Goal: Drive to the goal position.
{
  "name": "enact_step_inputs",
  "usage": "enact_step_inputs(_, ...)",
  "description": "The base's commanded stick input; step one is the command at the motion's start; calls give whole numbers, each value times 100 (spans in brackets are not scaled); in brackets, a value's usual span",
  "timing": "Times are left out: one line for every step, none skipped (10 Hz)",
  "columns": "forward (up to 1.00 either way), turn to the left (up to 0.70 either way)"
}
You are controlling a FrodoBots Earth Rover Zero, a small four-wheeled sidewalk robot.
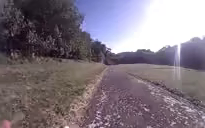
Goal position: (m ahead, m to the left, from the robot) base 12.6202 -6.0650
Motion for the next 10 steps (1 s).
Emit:
enact_step_inputs(100, 0)
enact_step_inputs(100, 0)
enact_step_inputs(100, -20)
enact_step_inputs(100, -30)
enact_step_inputs(100, -40)
enact_step_inputs(100, -40)
enact_step_inputs(100, -40)
enact_step_inputs(100, -21)
enact_step_inputs(100, -4)
enact_step_inputs(100, 0)
